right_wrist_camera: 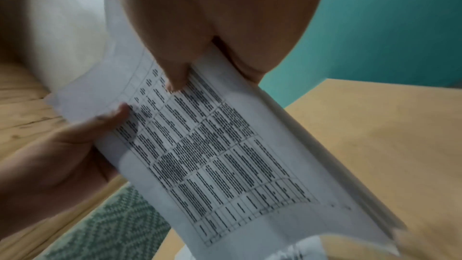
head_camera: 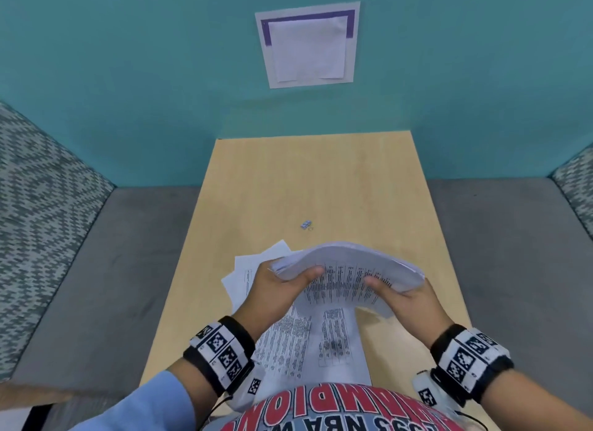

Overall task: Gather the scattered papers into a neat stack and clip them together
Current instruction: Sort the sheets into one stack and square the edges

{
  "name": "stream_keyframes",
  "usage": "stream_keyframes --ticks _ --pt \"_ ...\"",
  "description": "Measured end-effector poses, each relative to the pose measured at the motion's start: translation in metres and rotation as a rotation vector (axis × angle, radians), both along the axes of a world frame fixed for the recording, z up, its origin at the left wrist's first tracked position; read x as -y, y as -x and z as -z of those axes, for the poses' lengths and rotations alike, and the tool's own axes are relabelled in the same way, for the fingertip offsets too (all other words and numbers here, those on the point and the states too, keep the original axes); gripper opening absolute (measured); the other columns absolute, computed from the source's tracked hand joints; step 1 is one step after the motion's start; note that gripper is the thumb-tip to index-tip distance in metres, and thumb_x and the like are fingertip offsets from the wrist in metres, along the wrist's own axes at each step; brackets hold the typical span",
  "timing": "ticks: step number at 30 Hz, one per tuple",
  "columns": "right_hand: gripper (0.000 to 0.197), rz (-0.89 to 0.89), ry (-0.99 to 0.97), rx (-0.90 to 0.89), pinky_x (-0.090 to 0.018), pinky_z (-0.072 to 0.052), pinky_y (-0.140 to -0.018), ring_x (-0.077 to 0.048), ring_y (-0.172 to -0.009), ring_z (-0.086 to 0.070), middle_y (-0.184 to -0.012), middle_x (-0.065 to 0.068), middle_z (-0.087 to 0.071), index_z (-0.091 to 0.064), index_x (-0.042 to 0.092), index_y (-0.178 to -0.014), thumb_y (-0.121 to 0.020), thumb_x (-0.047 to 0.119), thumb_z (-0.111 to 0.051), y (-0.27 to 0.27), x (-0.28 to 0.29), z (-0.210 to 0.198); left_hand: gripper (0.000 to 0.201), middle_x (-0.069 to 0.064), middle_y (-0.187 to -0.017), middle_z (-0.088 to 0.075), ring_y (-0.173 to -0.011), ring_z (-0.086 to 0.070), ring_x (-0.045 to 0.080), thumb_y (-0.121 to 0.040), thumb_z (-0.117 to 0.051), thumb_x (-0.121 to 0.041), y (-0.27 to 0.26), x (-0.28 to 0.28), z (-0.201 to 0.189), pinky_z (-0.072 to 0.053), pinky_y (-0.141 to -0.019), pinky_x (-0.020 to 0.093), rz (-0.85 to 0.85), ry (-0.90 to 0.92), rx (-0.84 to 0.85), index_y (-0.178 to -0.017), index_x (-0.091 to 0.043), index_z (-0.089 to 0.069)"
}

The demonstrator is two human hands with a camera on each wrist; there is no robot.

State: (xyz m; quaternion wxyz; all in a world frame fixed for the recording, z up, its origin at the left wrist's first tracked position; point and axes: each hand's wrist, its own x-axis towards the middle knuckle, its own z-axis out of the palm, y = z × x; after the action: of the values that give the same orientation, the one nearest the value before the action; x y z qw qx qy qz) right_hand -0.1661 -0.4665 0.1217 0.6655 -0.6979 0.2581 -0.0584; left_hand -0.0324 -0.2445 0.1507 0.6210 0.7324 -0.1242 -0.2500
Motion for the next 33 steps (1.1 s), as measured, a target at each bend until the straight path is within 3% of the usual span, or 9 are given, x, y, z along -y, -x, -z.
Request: stream_keyframes --ticks 2,5,8,11,16,19,22,27,33 --pt "0.047 0.049 -0.012 -0.024 -0.015 -0.056 -0.083 0.003 -0.074 -0.075 -0.073 0.014 -0.079 -0.076 0.016 -0.114 -0.076 0.042 -0.087 0.003 -0.001 0.004 0.023 -0.015 -0.092 -0.085 -0.088 -0.079 -0.001 -0.086 -0.086 -0.003 0.0 0.002 -0.003 -0.057 -0.079 0.012 -0.023 0.044 0.028 -0.1 -0.02 -0.083" --pt "0.01 -0.033 0.033 -0.073 -0.003 -0.047 -0.061 0.011 -0.049 -0.06 -0.048 0.022 -0.063 -0.074 0.025 -0.086 -0.084 0.023 -0.084 0.004 -0.005 0.007 0.04 -0.016 -0.109 -0.082 -0.103 -0.076 0.002 -0.085 -0.088 -0.003 -0.003 0.0 0.013 -0.06 -0.09 0.019 -0.028 0.013 0.033 -0.121 -0.015 -0.077" --pt "0.018 -0.081 0.056 -0.101 -0.021 -0.059 -0.085 0.011 -0.078 -0.073 -0.08 0.025 -0.079 -0.075 0.034 -0.097 -0.088 0.02 -0.081 0.003 -0.006 0.016 0.035 -0.019 -0.114 -0.082 -0.107 -0.076 0.0 -0.094 -0.082 -0.011 0.004 -0.002 0.033 -0.06 -0.102 0.03 0.022 -0.078 -0.035 -0.123 -0.029 -0.074" --pt "0.01 -0.02 0.124 -0.133 -0.049 -0.059 -0.094 -0.019 -0.098 -0.077 -0.098 -0.003 -0.082 -0.079 0.028 -0.098 -0.088 0.029 -0.08 -0.001 -0.007 0.021 0.02 -0.028 -0.092 -0.081 -0.084 -0.072 -0.013 -0.097 -0.079 -0.028 0.0 -0.01 0.057 -0.061 -0.086 0.018 0.072 -0.24 -0.031 -0.115 -0.036 -0.074" --pt "0.027 0.084 0.161 -0.199 -0.054 -0.061 -0.086 -0.02 -0.091 -0.077 -0.097 -0.001 -0.081 -0.078 0.019 -0.096 -0.083 0.042 -0.079 0.004 0.025 0.017 0.115 0.015 -0.168 -0.034 -0.149 -0.044 0.04 -0.077 -0.079 -0.069 -0.035 -0.061 0.126 -0.04 -0.122 0.053 0.054 -0.929 -0.115 -0.165 -0.015 -0.026" --pt "0.023 0.171 0.138 -0.231 -0.059 -0.059 -0.089 -0.028 -0.094 -0.076 -0.101 -0.007 -0.08 -0.076 0.017 -0.099 -0.087 0.037 -0.079 0.031 0.056 0.022 0.141 0.028 -0.164 -0.029 -0.15 -0.036 0.049 -0.062 -0.074 -0.091 -0.044 -0.103 0.149 -0.037 -0.122 0.056 -0.029 -1.234 -0.223 -0.16 -0.002 -0.025" --pt "0.087 0.301 0.068 -0.299 -0.067 -0.056 -0.089 -0.049 -0.091 -0.073 -0.103 -0.032 -0.074 -0.069 -0.008 -0.108 -0.062 0.064 -0.081 0.064 0.081 0.04 0.159 0.027 -0.155 -0.04 -0.142 -0.042 0.047 -0.032 -0.062 -0.11 -0.036 -0.116 0.165 -0.042 -0.115 0.055 -0.028 -1.257 -0.315 -0.148 -0.002 -0.045" --pt "0.032 0.375 -0.02 -0.323 -0.056 -0.057 -0.094 -0.031 -0.095 -0.074 -0.109 -0.019 -0.077 -0.071 -0.001 -0.117 -0.09 0.015 -0.076 0.084 0.087 0.045 0.144 0.026 -0.15 -0.044 -0.141 -0.043 0.043 -0.045 -0.071 -0.1 -0.022 -0.087 0.172 -0.037 -0.12 0.051 -0.067 -1.288 -0.228 -0.145 0.001 -0.044" --pt "0.007 0.356 0.01 -0.36 -0.032 -0.058 -0.075 -0.015 -0.076 -0.077 -0.08 0.007 -0.081 -0.075 0.016 -0.098 -0.094 0.011 -0.073 0.086 0.092 0.059 0.12 0.022 -0.144 -0.042 -0.137 -0.043 0.04 -0.059 -0.093 -0.066 -0.018 -0.061 0.181 -0.046 -0.111 0.05 0.058 -1.307 -0.138 -0.14 0.0 -0.033"
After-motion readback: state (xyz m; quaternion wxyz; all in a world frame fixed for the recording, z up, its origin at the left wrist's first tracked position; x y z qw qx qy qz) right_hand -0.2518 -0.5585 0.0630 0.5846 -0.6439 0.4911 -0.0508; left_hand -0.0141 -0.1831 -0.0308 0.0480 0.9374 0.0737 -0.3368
